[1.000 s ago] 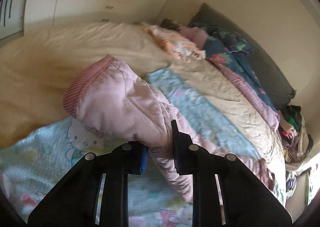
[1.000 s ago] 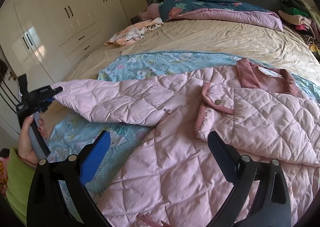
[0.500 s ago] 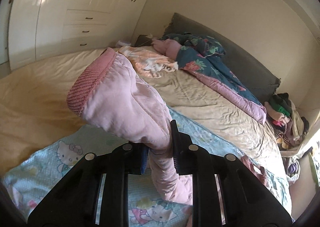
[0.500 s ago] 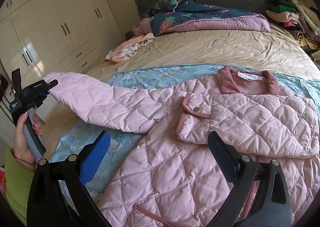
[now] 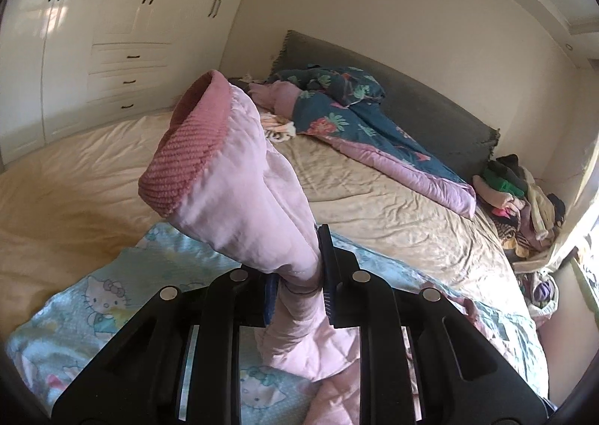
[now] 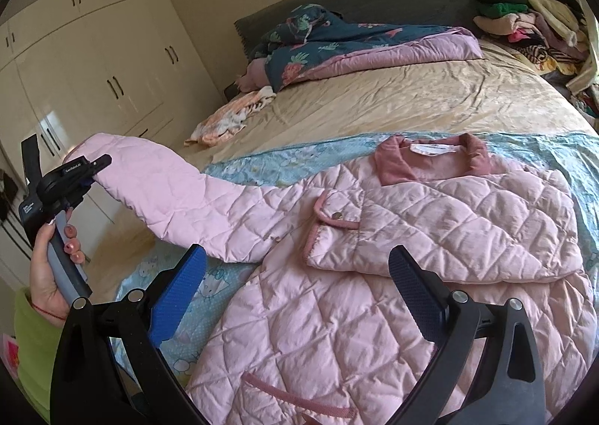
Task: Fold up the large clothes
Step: 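Lift the sleeve upward with the left tool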
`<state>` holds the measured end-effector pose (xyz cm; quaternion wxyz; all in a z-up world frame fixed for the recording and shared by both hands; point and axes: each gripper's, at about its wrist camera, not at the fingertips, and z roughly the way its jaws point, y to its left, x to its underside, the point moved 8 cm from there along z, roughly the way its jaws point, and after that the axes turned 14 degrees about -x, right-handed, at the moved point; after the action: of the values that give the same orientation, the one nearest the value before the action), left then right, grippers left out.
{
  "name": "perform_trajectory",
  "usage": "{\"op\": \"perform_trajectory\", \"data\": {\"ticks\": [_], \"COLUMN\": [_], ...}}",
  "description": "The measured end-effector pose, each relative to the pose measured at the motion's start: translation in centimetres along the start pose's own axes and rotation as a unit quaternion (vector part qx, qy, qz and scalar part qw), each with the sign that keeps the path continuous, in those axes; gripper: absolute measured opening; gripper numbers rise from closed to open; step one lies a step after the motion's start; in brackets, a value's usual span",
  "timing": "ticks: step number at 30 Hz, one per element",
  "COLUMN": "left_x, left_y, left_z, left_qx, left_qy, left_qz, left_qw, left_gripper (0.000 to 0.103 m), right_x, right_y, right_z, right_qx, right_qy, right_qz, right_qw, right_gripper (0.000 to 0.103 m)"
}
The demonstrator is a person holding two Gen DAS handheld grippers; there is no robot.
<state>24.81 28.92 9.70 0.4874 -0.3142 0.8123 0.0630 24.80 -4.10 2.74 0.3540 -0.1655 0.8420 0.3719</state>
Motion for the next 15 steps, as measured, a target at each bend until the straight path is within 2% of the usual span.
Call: {"op": "perform_trajectory", "data": {"ticks": [7, 15], "left_x": [0.2, 0.7], "left_y": [-4.2, -7.9], "left_z": [-1.8, -2.7], "left_qx": [0.021, 0.041], "left_qy": [-0.016, -0.019], "left_qz": [0.038, 0.055], "left_qw": [0.9989, 0.9975], "left_gripper": [0.011, 0.011], "right_x": [0.1, -0.4], "right_y": [-1.4, -2.9], "right_z": [-1.9, -4.1], "right_qx": [-0.003, 0.004], "right_qy": [-0.013, -0.027], "right_qz": [0.017, 0.025], "right_qw": [1.0, 0.999], "right_gripper": [0.097, 0.097]}}
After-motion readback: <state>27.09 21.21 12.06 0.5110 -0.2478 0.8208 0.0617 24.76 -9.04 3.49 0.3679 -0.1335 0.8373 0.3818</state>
